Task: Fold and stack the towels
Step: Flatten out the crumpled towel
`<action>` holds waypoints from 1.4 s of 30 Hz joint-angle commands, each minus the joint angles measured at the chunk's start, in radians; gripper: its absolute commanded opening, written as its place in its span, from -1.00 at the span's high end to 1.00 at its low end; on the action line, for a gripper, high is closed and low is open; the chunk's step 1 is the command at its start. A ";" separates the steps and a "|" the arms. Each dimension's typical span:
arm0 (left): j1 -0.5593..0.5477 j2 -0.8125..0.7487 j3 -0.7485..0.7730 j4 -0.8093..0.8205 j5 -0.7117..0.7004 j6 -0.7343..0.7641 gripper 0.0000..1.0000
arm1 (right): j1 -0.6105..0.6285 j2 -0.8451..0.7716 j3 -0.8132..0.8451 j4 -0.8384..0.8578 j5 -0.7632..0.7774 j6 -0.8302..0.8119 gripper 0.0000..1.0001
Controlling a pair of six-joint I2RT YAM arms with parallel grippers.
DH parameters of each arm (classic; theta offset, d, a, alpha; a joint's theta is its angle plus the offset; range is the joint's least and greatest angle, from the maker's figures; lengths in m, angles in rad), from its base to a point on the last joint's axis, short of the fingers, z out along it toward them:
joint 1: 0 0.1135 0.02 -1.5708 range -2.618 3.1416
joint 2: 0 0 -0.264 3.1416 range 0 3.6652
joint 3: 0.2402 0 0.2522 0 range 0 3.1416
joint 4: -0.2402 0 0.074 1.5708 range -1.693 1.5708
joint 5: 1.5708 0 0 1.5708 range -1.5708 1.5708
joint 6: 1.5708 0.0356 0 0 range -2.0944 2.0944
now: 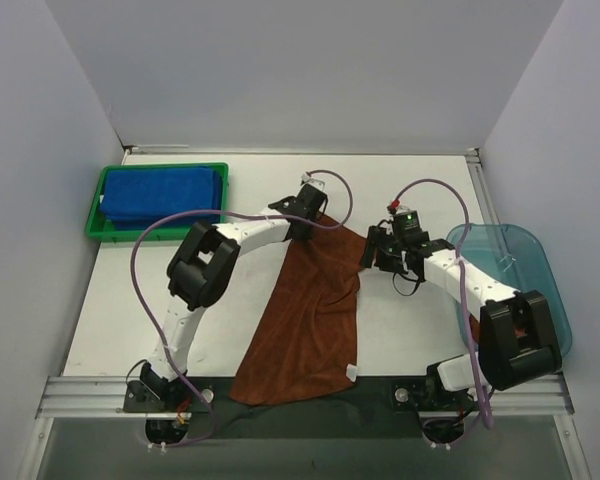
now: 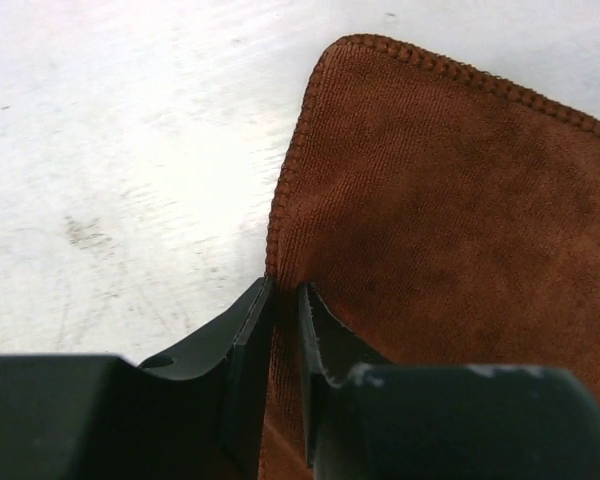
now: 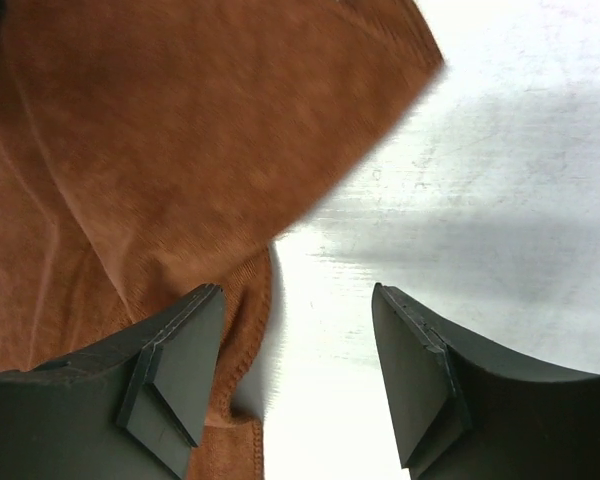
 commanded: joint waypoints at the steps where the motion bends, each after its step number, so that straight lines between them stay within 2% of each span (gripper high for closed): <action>1: 0.039 -0.023 -0.088 -0.091 -0.144 -0.033 0.49 | 0.011 0.029 0.024 0.022 -0.024 0.031 -0.21; 3: 0.077 -0.085 -0.187 -0.090 -0.138 -0.063 0.50 | 0.020 0.054 0.029 0.024 -0.031 0.038 -0.17; 7: 0.133 -0.178 -0.290 -0.072 -0.109 -0.093 0.46 | 0.050 0.097 0.049 0.022 -0.041 0.045 -0.08; 11: 0.159 -0.224 -0.319 -0.072 -0.092 -0.093 0.38 | 0.093 0.163 0.102 0.013 -0.077 0.048 0.13; 18: 0.163 -0.201 -0.304 -0.058 -0.037 -0.087 0.35 | 0.207 0.289 0.249 0.006 -0.026 0.024 0.13; 20: 0.163 -0.198 -0.301 -0.055 -0.035 -0.089 0.35 | 0.227 0.336 0.283 -0.028 0.020 0.004 0.16; 25: 0.182 -0.192 -0.297 -0.053 -0.026 -0.090 0.35 | 0.279 0.443 0.365 -0.132 0.110 -0.022 0.44; 29: 0.209 -0.201 -0.321 -0.046 0.005 -0.107 0.35 | 0.302 0.486 0.382 -0.215 0.147 -0.031 0.46; 32: 0.228 -0.215 -0.355 -0.029 0.025 -0.127 0.35 | 0.313 0.514 0.403 -0.321 0.260 -0.039 0.59; 35: 0.234 -0.228 -0.384 -0.022 0.037 -0.139 0.35 | 0.302 0.516 0.394 -0.411 0.383 -0.025 0.81; 38: 0.235 -0.242 -0.408 -0.021 0.054 -0.152 0.35 | 0.264 0.473 0.331 -0.454 0.394 0.023 0.98; 39: 0.235 -0.247 -0.416 -0.021 0.059 -0.162 0.35 | 0.221 0.450 0.276 -0.452 0.344 0.028 0.99; 42: 0.234 -0.268 -0.454 -0.013 0.086 -0.184 0.35 | 0.196 0.346 0.189 -0.464 0.345 0.065 0.98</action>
